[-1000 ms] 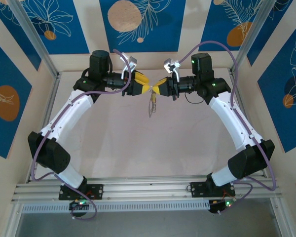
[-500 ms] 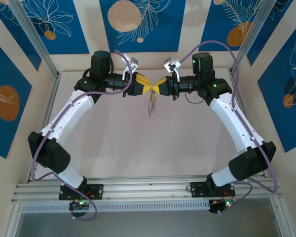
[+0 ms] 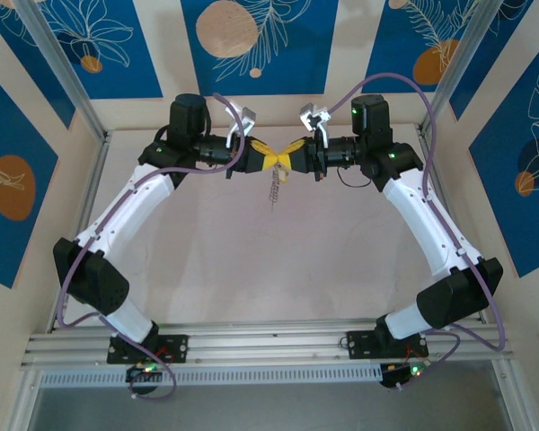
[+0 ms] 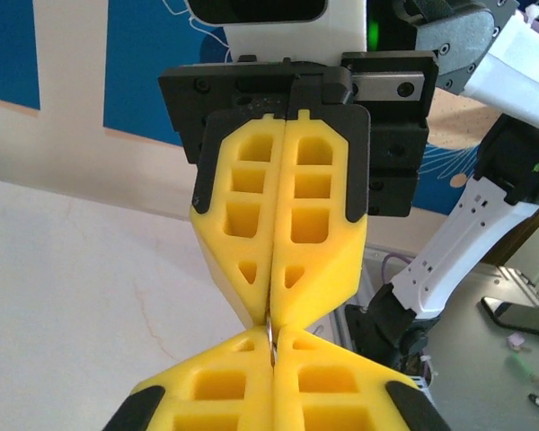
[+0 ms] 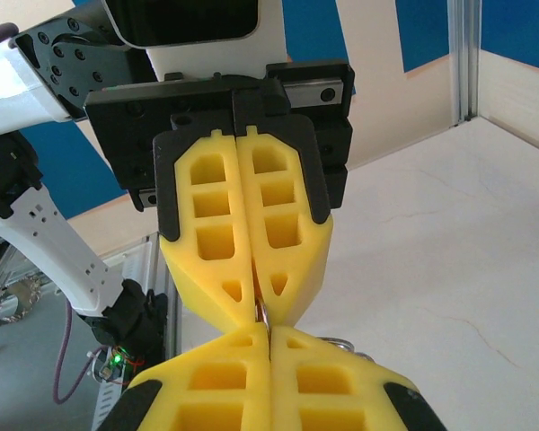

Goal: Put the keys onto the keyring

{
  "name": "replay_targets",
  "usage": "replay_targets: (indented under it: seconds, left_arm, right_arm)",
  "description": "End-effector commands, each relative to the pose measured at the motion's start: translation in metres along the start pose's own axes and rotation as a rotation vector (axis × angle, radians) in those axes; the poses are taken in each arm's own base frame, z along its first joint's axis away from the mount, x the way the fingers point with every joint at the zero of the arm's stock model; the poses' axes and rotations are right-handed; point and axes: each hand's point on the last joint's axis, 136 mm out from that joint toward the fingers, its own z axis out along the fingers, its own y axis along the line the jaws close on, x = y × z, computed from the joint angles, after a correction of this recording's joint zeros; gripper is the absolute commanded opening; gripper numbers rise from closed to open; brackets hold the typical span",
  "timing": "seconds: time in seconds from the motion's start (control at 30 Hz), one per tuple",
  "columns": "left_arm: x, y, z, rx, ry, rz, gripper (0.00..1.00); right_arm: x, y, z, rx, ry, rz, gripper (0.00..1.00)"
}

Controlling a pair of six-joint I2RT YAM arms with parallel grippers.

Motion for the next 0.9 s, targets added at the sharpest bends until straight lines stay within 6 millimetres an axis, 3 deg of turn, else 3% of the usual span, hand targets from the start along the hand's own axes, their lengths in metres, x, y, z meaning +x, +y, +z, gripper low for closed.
replay_targets:
  seconds: [0.0, 0.13, 0.2, 0.3, 0.53, 0.87]
  left_arm:
    - [-0.005, -0.009, 0.008, 0.041, -0.015, 0.039, 0.0]
    - [-0.01, -0.008, 0.007, 0.024, -0.04, 0.053, 0.0]
    - [-0.013, -0.007, 0.006, 0.006, -0.06, 0.063, 0.0]
    - [-0.019, -0.008, 0.005, -0.002, -0.093, 0.067, 0.0]
    - [-0.028, -0.008, 0.001, -0.01, -0.209, 0.042, 0.0]
    - [-0.036, -0.015, -0.001, -0.002, -0.316, 0.013, 0.0]
  right_arm:
    - [-0.004, 0.013, -0.002, -0.021, -0.013, -0.019, 0.0]
    - [-0.005, 0.008, -0.005, 0.009, -0.019, -0.014, 0.02]
    - [-0.006, 0.003, -0.013, 0.043, -0.048, -0.008, 0.25]
    - [-0.009, -0.001, -0.031, 0.102, -0.123, 0.004, 0.42]
    - [-0.002, -0.002, -0.054, 0.239, -0.296, 0.047, 0.51]
    - [0.021, -0.002, -0.036, 0.365, -0.361, 0.044, 0.56]
